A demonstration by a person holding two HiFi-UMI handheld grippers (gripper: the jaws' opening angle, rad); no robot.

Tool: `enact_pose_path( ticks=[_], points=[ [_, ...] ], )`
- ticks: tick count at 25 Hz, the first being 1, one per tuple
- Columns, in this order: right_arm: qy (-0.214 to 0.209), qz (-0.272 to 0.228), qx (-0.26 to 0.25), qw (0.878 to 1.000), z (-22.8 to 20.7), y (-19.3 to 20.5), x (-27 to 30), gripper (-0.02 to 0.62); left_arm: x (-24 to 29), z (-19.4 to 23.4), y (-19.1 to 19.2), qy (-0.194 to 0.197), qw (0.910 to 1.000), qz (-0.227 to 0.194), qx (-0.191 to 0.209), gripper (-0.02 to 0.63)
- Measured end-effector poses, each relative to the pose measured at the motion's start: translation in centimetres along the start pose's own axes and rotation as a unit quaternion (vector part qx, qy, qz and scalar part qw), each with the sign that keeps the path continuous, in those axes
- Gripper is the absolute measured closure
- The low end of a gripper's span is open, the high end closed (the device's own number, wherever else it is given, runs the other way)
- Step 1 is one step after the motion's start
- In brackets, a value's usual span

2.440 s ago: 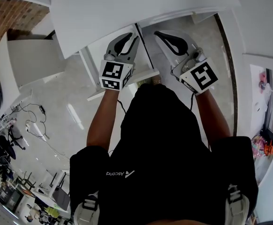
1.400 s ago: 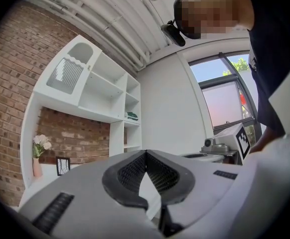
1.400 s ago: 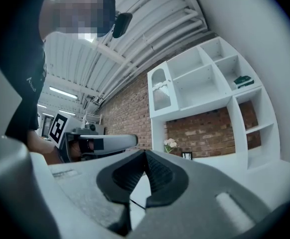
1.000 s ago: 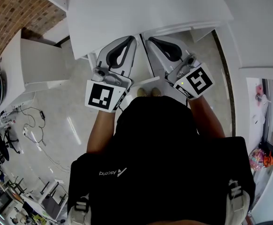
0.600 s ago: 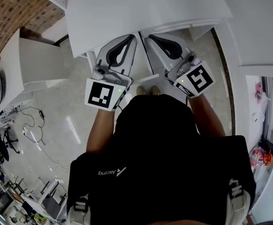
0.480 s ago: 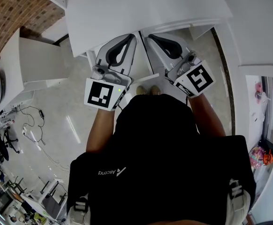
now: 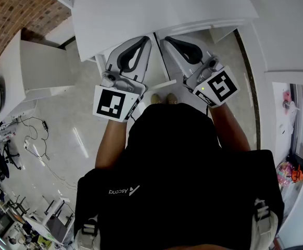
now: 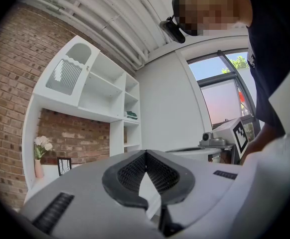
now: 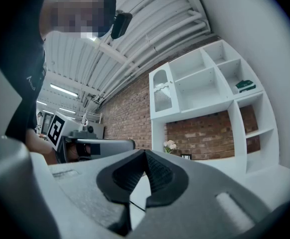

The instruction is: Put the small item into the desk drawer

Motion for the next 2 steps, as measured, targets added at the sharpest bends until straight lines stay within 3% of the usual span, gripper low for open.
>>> enact_pose_path(
  ticks=[2],
  points=[
    [0.000,0.000,0.000,1.000,0.05,-0.07,0.06,0.595,-0.12,0.08,0.05,0.001,1.0000,0.001,0.000,0.607]
  ],
)
Point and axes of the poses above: the fingertips, and each gripper's own axes: x forward along the fingers, z to its left, y out of its underside, the point moved 3 cm from there along -x, backward along the fingers, and after that the axes turned 14 degrees about -y, right-handed, at the moved point
